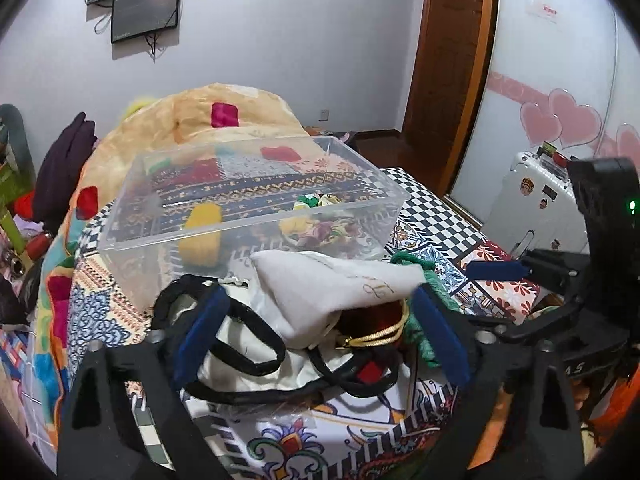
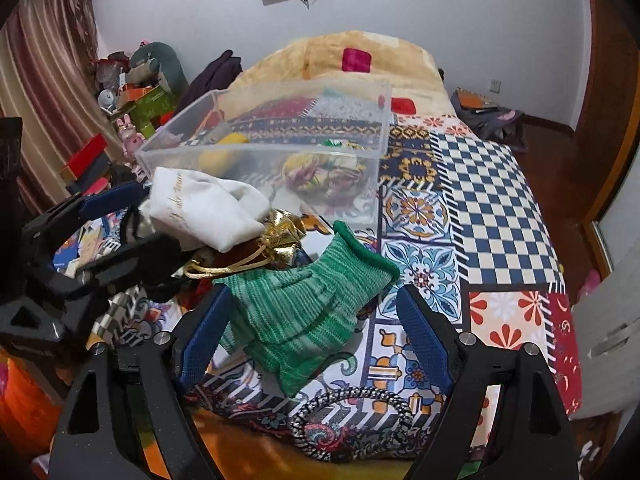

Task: Organize soft objects
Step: 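Grasp the white cloth with the left tool while the right tool grasps the green knitted glove, then place the white cloth into the box with the left tool while the right tool drops the glove in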

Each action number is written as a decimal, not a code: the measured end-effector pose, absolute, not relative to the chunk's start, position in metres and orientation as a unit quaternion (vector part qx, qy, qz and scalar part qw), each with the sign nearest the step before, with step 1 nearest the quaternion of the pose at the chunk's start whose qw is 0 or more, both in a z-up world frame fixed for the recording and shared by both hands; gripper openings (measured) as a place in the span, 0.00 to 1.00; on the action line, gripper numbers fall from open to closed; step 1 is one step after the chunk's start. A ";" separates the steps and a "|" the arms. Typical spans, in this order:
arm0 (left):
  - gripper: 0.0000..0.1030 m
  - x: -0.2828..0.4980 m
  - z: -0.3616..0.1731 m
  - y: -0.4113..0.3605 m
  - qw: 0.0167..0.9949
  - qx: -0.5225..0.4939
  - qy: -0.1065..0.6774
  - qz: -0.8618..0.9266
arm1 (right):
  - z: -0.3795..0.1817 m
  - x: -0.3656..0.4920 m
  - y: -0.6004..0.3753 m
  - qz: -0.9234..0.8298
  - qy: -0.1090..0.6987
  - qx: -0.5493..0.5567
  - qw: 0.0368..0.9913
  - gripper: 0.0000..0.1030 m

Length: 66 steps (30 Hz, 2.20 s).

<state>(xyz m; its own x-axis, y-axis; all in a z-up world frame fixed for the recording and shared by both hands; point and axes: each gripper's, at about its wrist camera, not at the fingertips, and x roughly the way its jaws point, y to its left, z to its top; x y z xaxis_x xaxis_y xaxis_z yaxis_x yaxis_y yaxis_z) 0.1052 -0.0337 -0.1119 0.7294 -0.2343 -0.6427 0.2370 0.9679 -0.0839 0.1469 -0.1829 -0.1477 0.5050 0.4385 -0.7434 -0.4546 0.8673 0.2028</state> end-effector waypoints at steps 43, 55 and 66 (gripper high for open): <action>0.20 0.093 -0.043 0.027 0.962 -0.041 0.252 -0.094 | -0.059 0.152 -0.178 0.276 0.306 0.001 0.911 0.09; 0.20 0.139 -0.047 0.050 0.959 -0.023 0.278 -0.058 | -0.054 0.194 -0.124 0.296 0.298 -0.023 0.907 0.10; 0.20 0.188 -0.079 0.039 0.940 -0.010 0.334 -0.067 | -0.091 0.245 -0.093 0.286 0.370 -0.043 0.883 0.10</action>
<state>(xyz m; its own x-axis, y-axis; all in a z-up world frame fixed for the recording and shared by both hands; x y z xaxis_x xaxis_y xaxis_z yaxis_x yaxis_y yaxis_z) 0.1883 0.0390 -0.0792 0.7674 -0.1332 -0.6272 0.1202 0.9907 -0.0632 0.2450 -0.0934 -0.0906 0.5625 0.4724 -0.6786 -0.5368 0.8329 0.1349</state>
